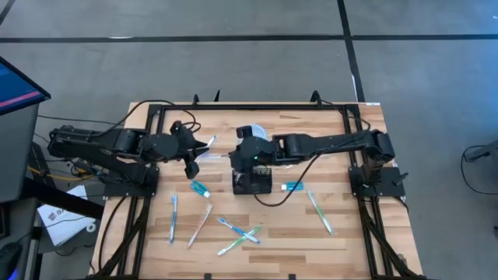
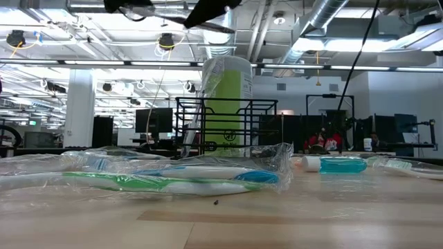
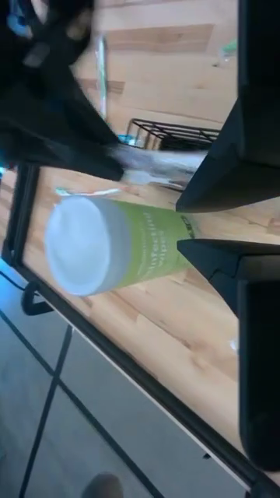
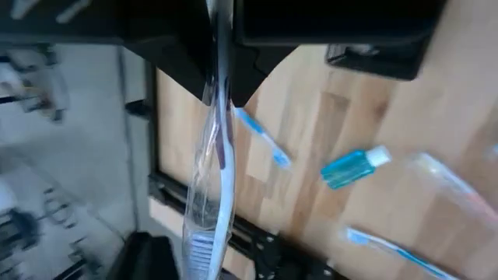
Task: Pick & Place toothbrushing station
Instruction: Put the violet toothbrush into the wire organizer
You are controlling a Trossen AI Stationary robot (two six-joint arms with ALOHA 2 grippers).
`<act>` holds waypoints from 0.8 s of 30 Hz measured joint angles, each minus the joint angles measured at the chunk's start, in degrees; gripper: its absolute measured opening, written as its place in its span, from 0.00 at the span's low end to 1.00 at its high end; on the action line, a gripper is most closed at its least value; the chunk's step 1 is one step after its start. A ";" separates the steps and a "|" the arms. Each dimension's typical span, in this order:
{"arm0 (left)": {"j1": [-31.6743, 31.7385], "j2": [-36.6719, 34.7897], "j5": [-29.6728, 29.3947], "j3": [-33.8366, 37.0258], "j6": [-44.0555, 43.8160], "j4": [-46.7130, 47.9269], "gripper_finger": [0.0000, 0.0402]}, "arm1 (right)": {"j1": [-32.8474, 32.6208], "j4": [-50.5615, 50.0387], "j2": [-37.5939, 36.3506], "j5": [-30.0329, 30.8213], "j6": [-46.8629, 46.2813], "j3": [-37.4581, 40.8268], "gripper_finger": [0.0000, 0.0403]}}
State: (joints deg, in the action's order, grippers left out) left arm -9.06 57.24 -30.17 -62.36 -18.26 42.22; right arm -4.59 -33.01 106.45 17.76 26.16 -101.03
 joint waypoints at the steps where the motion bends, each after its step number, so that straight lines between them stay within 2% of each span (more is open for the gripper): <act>1: 0.00 -0.04 -0.10 0.25 0.00 -0.38 0.15 | 0.18 -0.24 -0.27 -1.51 -0.76 0.00 0.03; 9: 0.00 -1.12 -0.35 1.23 0.00 -1.03 0.15 | 0.43 -2.09 -0.83 -7.40 -2.96 0.06 0.03; 13: 0.00 -2.09 -0.34 1.21 0.03 -1.23 0.14 | 0.12 -3.24 -0.83 -8.05 -3.75 0.05 0.03; 17: -0.02 -2.89 -0.31 1.25 0.26 -1.27 0.14 | -0.12 -3.15 -0.97 -12.62 -3.83 0.07 0.03; 24: -0.02 -3.13 -0.26 2.57 0.07 -1.23 0.14 | -0.65 -1.20 -6.95 -16.32 -5.28 1.72 0.03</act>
State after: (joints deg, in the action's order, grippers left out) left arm -9.08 54.11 -30.44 -59.78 -18.20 40.99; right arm -5.23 -34.21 99.50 1.44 20.89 -99.32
